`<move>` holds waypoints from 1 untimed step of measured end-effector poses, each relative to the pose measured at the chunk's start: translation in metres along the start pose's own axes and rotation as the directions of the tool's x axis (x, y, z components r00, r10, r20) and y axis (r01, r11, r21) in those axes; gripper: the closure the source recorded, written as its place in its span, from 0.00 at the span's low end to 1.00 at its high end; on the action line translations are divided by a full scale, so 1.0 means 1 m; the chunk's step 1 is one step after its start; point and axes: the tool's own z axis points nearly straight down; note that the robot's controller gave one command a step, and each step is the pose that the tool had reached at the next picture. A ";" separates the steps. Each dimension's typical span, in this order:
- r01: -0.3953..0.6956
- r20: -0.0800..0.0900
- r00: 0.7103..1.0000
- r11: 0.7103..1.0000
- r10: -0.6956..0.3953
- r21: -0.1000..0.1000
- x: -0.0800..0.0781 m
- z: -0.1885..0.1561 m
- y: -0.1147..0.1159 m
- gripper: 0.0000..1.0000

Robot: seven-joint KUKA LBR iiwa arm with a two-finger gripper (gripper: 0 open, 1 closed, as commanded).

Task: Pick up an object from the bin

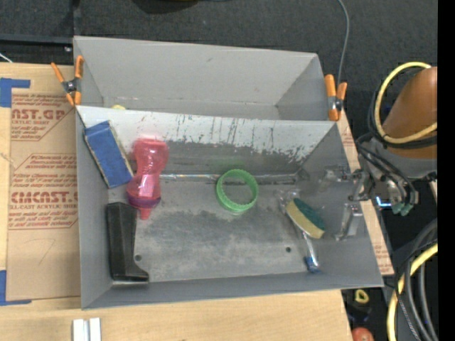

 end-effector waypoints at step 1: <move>0.003 0.008 1.000 1.000 -0.003 0.002 -0.002 -0.005 0.001 0.00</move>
Offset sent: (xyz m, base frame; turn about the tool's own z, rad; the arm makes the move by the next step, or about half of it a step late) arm 0.0493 0.0051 -0.1438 0.1723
